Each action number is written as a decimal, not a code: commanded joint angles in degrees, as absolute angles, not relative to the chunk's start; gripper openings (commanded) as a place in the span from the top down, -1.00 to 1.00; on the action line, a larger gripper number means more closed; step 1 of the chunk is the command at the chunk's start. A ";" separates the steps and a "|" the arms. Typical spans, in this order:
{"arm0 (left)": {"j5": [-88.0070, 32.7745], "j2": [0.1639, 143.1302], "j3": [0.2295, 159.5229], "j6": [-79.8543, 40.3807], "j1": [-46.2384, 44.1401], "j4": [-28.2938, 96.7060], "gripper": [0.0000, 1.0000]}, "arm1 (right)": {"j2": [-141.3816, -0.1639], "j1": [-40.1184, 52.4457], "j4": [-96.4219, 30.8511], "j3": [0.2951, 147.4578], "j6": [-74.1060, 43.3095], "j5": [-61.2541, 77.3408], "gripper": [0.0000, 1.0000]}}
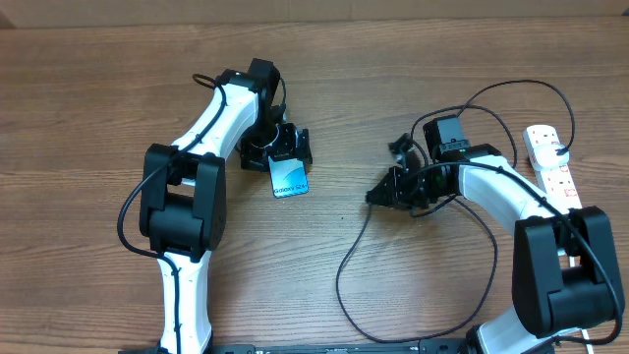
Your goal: Plug charger to phone and switch on socket
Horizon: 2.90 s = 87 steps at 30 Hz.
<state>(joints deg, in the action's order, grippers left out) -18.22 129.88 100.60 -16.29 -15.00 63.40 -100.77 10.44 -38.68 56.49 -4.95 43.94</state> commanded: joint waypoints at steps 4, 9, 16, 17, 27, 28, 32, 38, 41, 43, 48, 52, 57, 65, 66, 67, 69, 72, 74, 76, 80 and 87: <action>-20.47 133.73 98.61 -15.42 -15.42 61.47 -0.99 | -98.91 10.04 -39.64 57.93 10.31 64.86 0.92; -21.41 133.73 98.61 -15.44 -15.42 60.27 -0.99 | -98.91 10.04 -41.43 57.93 16.60 70.19 0.93; -21.74 133.73 98.61 -15.44 -15.42 58.41 -0.99 | -98.91 10.04 -41.91 57.93 16.53 69.52 0.93; -21.71 133.73 98.61 -15.44 -15.42 58.24 -0.99 | -98.91 10.04 -41.95 57.93 16.51 69.30 0.93; -15.38 133.73 98.61 -21.67 -16.14 58.89 -1.00 | -98.91 10.04 -42.19 57.93 9.74 62.06 0.93; -14.22 133.73 98.61 -22.87 -16.47 58.92 -1.00 | -98.91 10.04 -42.50 57.93 9.10 60.62 0.92; -6.74 133.73 99.39 -27.49 -18.22 60.29 -1.00 | -98.91 10.04 -43.40 57.93 8.99 58.92 0.93; 0.60 133.73 102.76 -31.97 -20.14 63.31 -1.00 | -98.91 10.04 -43.33 57.93 8.99 58.89 0.92; -0.16 133.73 102.80 -33.30 -19.79 61.17 -0.99 | -98.91 10.04 -43.68 57.93 8.99 57.84 0.93; -3.16 133.73 102.80 -30.26 -19.81 58.41 -1.00 | -98.91 10.04 -44.07 57.87 8.99 56.99 0.93; -3.14 133.75 102.80 -31.22 -19.97 57.41 -1.00 | -98.91 10.04 -44.58 57.82 8.99 54.65 0.93; -0.51 133.75 102.78 -32.03 -20.03 58.50 -0.99 | -98.91 10.04 -44.84 57.82 8.99 54.65 0.93; 0.40 133.75 101.67 -32.21 -20.08 60.01 -1.00 | -98.91 10.04 -45.17 57.82 8.99 54.63 0.93; 0.19 133.75 100.55 -32.36 -20.27 60.64 -0.55 | -98.91 10.04 -45.58 57.82 8.97 54.65 0.93; 0.19 133.75 100.55 -32.36 -20.27 60.64 -0.54 | -98.91 10.04 -45.76 57.82 8.97 54.65 0.93; 0.19 133.73 100.62 -32.36 -20.23 60.77 -0.52 | -98.91 10.07 -45.91 57.80 8.97 54.65 0.92; 0.16 133.71 100.92 -32.29 -19.88 61.32 -0.49 | -98.91 10.07 -46.30 57.80 8.97 54.65 0.93; -0.14 133.69 102.32 -32.29 -19.11 63.05 -0.42 | -98.91 10.04 -46.63 57.80 8.97 54.65 0.93; -1.21 133.69 103.26 -32.12 -18.63 63.86 -0.39 | -98.91 10.07 -46.63 57.80 8.97 54.65 0.93; -3.46 133.69 104.49 -31.31 -18.06 64.53 -0.39 | -98.91 10.07 -46.68 57.80 8.97 54.65 0.93; -11.18 133.69 108.31 -27.77 -16.75 66.41 -0.40 | -98.91 10.07 -46.63 57.80 8.64 54.68 0.93; -21.08 133.69 113.93 -23.24 -14.70 70.67 -0.46 | -98.91 10.07 -46.65 57.80 7.40 54.65 0.93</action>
<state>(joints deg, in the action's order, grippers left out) -14.04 133.47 110.72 -26.87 -15.35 69.76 -100.73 10.44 -46.57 56.51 7.70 54.61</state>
